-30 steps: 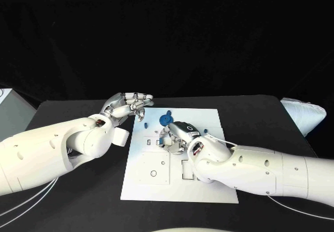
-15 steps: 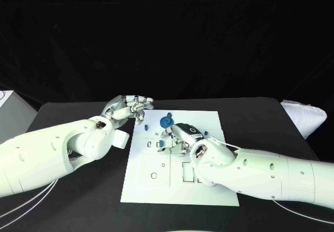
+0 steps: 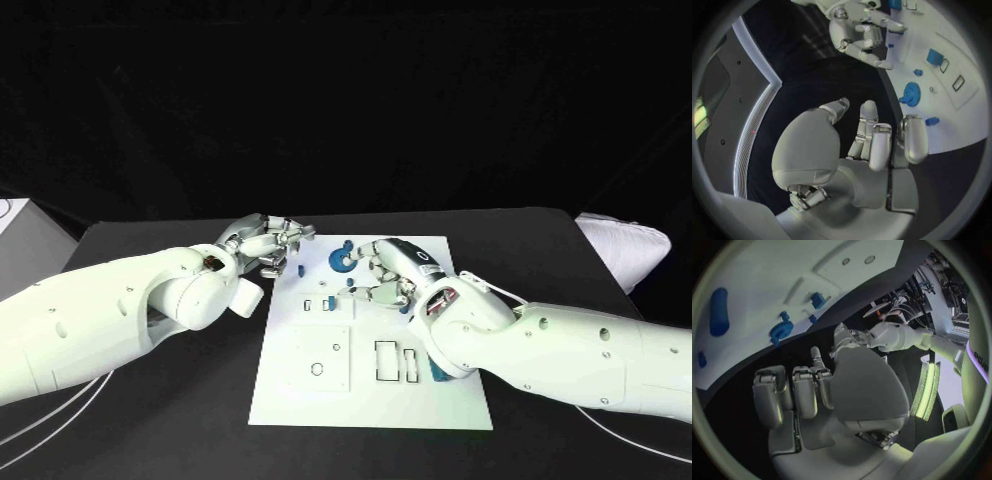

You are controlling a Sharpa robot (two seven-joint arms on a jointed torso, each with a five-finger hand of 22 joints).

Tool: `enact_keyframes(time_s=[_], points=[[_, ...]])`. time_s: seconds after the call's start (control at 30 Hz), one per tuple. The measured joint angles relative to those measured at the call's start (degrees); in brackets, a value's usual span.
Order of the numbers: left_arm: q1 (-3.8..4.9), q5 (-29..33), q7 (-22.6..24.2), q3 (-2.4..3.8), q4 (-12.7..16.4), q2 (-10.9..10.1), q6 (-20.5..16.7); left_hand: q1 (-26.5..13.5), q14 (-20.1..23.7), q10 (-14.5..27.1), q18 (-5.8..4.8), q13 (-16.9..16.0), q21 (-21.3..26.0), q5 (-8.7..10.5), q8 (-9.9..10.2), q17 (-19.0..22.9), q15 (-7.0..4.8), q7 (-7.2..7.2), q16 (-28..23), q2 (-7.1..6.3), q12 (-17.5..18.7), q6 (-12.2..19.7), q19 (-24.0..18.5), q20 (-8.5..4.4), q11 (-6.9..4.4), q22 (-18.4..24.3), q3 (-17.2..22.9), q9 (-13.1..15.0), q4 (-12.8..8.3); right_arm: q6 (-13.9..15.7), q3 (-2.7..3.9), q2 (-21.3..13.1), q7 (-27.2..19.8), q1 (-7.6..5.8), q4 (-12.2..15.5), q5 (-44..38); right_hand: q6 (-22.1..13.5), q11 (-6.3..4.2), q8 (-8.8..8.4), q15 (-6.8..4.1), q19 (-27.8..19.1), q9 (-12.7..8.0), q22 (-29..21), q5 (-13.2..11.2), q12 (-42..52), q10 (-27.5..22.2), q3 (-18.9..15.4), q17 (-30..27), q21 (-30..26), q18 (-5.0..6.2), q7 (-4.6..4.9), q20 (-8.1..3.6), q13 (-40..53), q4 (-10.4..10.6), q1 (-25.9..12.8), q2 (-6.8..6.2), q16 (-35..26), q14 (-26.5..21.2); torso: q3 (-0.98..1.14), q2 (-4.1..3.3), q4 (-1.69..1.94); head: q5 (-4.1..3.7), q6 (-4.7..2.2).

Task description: Assemble the parts on the task board

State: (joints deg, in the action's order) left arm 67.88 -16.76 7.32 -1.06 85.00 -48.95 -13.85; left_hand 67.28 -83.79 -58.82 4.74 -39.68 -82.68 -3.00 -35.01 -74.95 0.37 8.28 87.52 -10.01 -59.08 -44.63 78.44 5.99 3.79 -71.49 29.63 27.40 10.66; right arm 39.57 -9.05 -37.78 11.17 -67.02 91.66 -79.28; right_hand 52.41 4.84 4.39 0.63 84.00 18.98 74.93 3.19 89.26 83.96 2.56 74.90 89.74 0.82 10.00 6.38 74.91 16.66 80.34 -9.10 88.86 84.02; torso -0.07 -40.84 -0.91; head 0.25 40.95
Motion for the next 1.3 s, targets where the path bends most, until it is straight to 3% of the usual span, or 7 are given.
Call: enact_keyframes(time_s=[0.1,0.2,0.3,0.53,0.67,0.8,1.3], points=[[0.02,-3.59,-3.53,0.02,-0.73,0.45,1.65,-0.87,-0.24,-6.96,-0.86,-10.14,-1.24,0.0,-1.43,0.0,-0.5,-0.39,1.64,-0.02,-8.17,-0.39,2.1,-0.49,-0.69,-2.86,0.56,0.77,1.13,0.63,0.15,-1.03,-4.82,-0.85,-0.11,5.8,0.33,0.0,0.47,0.0,0.0,0.21,0.0,2.97,-0.86,0.0,1.81,0.0,-1.16,0.0,-0.28,0.0,0.0,-0.48,2.51,1.15,-0.34,0.0,0.07,0.41,-0.23,0.16,0.0],[0.17,-7.61,-7.98,0.02,-1.45,0.96,3.78,-0.87,-0.16,-8.78,-0.89,-13.14,-1.58,0.0,-1.74,0.0,-0.79,-0.76,1.91,-0.02,-10.46,-0.34,2.65,-1.06,-0.95,-3.46,0.75,1.16,1.27,1.13,0.3,-2.06,-10.38,-1.85,-0.68,14.43,0.96,0.0,1.04,0.0,0.0,0.36,-0.01,7.05,-1.45,0.01,3.42,0.0,-2.01,0.0,-0.31,0.0,-0.01,-0.7,3.59,1.19,-0.55,0.0,0.14,0.83,-0.42,0.33,0.02],[0.68,-11.37,-12.77,0.02,-2.14,1.56,6.22,-0.87,-0.36,-9.1,-0.88,-14.04,-1.81,0.0,-2.07,0.0,-0.99,-1.04,1.91,-0.02,-11.07,-0.63,3.07,-1.06,-1.24,-3.47,1.79,1.38,0.86,1.45,0.45,-2.97,-15.0,-2.81,-1.62,24.06,0.97,0.0,1.34,0.0,0.0,0.37,-0.01,10.13,-1.57,0.01,4.43,0.0,-2.32,0.0,-0.32,0.0,-0.01,-0.46,3.59,1.19,-0.56,0.0,0.2,1.32,-0.58,0.51,0.02],[3.21,-19.81,-23.62,0.02,-2.77,3.73,12.82,-1.49,-0.16,-9.1,-0.88,-14.31,-1.81,0.0,-2.4,0.01,-1.2,-1.04,1.9,-0.17,-11.12,-0.63,3.07,-1.06,-1.24,-3.46,2.44,1.79,1.51,1.62,0.69,-5.09,-21.34,-4.82,-3.34,43.92,0.97,0.0,1.35,0.0,0.0,0.36,-0.01,11.43,-1.9,0.01,4.92,0.0,-2.71,0.0,-0.32,0.0,-0.01,-0.28,3.58,1.2,-0.56,0.0,0.23,2.16,-0.72,1.04,0.41],[4.85,-25.57,-28.96,0.01,-2.84,5.47,16.21,-9.78,-0.16,-9.09,-0.88,-14.24,-1.81,0.0,-3.63,0.01,-1.2,-1.86,1.9,-0.94,-11.43,-1.45,3.07,-1.06,-1.23,-3.46,-2.52,2.9,5.54,1.54,0.79,-6.54,-22.74,-6.12,-3.87,50.64,0.97,0.0,1.35,0.0,0.0,0.36,-0.02,11.45,-2.2,0.0,4.98,0.0,-3.1,0.0,-0.32,0.0,-0.01,-0.22,3.25,1.5,-0.56,0.0,0.21,2.55,-0.73,1.17,0.89],[5.98,-29.88,-33.22,-0.24,-2.98,7.11,18.4,-9.68,-0.25,-8.88,-0.88,-13.83,-1.81,0.0,-4.47,0.01,-1.72,-2.06,1.9,-0.39,-11.44,-1.65,3.38,-1.37,-1.67,-3.46,-4.62,4.39,5.74,1.4,0.82,-7.53,-23.27,-7.05,-4.41,54.52,0.74,0.0,1.35,0.0,0.0,0.36,-0.02,11.45,-2.47,0.0,4.98,0.0,-3.34,0.0,-0.09,0.0,0.0,-0.22,2.74,1.11,-0.77,0.0,0.17,2.79,-0.73,1.25,1.32],[6.94,-36.22,-40.08,-2.37,-7.69,13.23,24.39,-8.48,-0.25,-8.02,-0.87,-12.14,-1.8,0.0,-4.74,0.02,-1.71,-2.17,1.9,0.81,-10.29,-1.12,3.15,-1.6,-1.85,-3.45,-5.3,5.75,6.02,0.16,0.81,-8.78,-22.84,-8.17,-6.29,58.43,-0.68,-0.01,1.35,-0.01,0.0,0.3,0.01,11.45,-3.09,-0.01,5.29,0.04,-4.49,0.0,0.07,-0.01,0.03,-0.54,2.36,0.73,-1.01,0.0,0.22,2.83,-0.6,1.55,2.27]])
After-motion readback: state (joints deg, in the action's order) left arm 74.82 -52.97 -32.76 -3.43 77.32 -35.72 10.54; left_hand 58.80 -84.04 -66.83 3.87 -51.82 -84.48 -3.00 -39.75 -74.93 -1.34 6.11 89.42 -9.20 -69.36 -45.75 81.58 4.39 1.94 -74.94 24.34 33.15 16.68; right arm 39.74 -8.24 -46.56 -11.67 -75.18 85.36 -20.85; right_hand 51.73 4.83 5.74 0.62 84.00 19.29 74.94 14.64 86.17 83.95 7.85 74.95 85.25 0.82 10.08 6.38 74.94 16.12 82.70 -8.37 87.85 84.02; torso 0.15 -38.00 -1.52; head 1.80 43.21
